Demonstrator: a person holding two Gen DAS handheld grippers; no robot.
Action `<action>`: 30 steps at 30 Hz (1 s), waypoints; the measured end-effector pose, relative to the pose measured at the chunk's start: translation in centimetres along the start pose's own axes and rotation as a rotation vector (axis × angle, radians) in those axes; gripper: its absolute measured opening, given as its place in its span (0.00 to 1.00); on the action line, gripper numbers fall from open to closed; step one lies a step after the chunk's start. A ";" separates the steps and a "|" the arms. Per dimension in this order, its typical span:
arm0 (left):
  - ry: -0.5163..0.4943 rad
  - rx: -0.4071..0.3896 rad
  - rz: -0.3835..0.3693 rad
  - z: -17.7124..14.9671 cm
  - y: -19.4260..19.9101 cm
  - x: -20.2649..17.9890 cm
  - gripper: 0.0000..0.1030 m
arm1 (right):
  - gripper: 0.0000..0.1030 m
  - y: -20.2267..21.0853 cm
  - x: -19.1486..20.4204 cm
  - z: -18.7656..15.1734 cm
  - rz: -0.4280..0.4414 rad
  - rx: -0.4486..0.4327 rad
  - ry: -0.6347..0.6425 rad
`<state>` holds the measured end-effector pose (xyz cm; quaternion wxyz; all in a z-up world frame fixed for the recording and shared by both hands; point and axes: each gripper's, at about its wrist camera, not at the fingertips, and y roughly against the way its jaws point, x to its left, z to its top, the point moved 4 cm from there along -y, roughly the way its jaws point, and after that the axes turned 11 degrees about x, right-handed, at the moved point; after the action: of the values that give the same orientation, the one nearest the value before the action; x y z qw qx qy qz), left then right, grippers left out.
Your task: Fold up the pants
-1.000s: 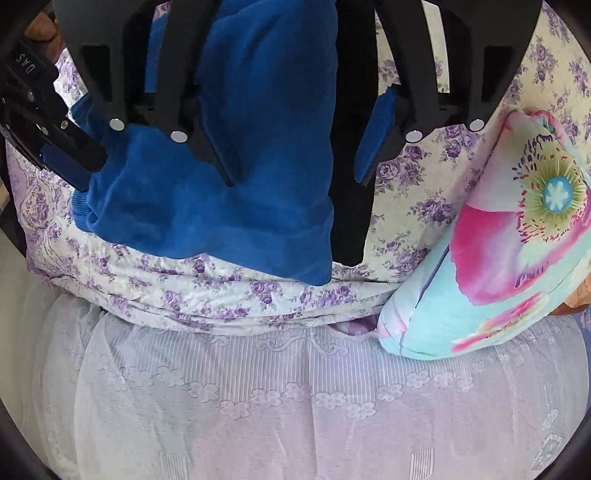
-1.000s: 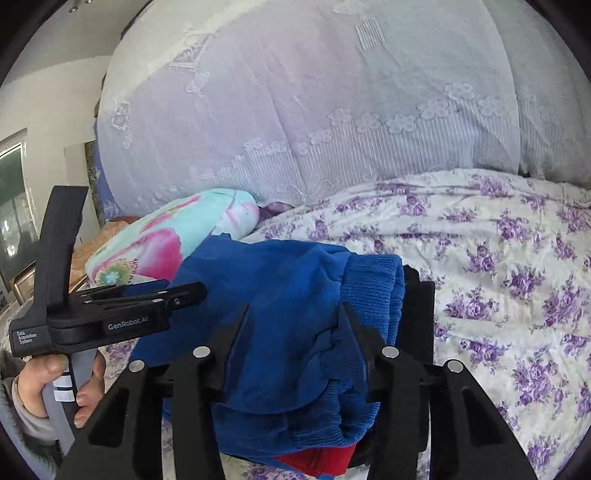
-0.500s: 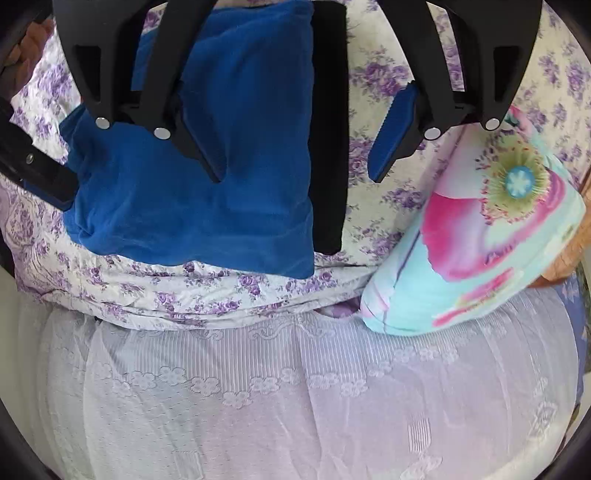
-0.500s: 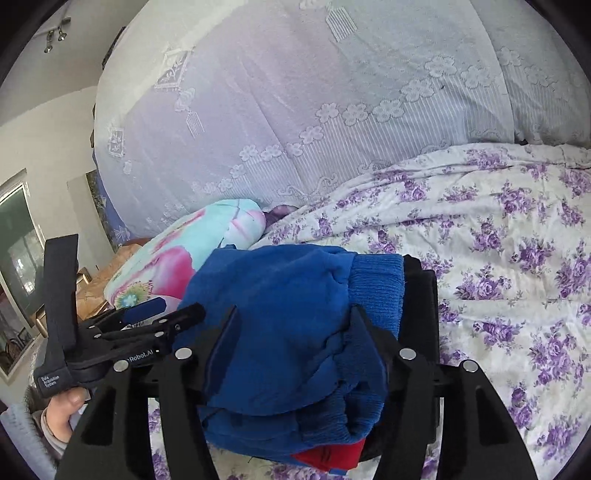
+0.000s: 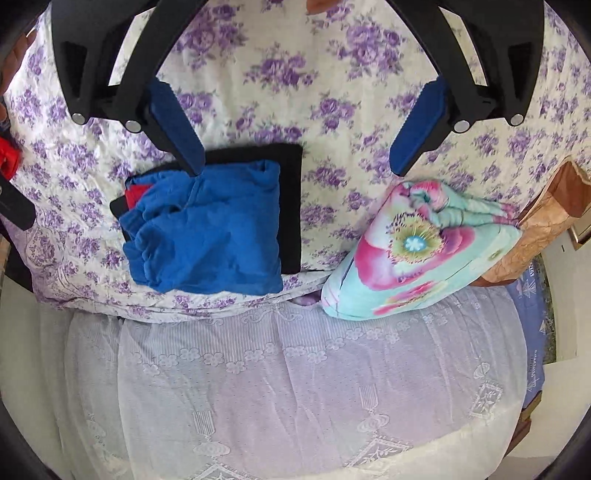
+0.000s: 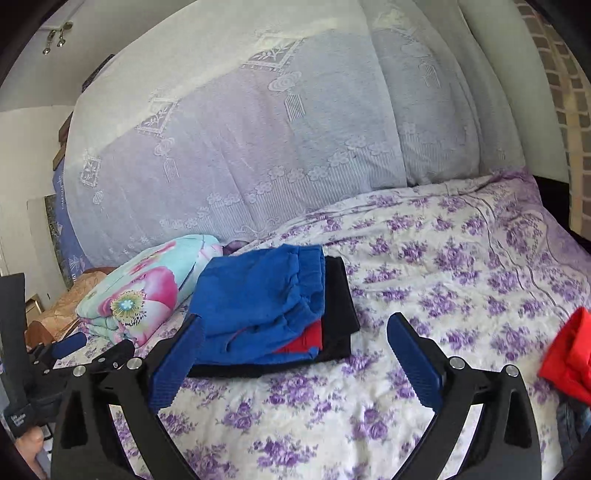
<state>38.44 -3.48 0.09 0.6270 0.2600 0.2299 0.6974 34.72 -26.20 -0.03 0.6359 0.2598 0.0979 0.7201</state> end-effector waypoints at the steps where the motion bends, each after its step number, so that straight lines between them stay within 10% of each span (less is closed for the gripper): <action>1: 0.006 0.002 0.006 -0.9 0.2 0.1 0.95 | 0.96 0.5 -0.1 -0.8 -0.001 -0.018 -0.012; 30: -0.065 -0.057 -0.085 -5.4 1.8 -1.6 0.95 | 0.96 0.4 1.8 -3.9 0.070 -0.045 0.059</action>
<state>33.68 -5.21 -2.94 0.6703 0.2543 0.2002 0.6678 32.39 -23.77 -2.68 0.6127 0.2275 0.0913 0.7513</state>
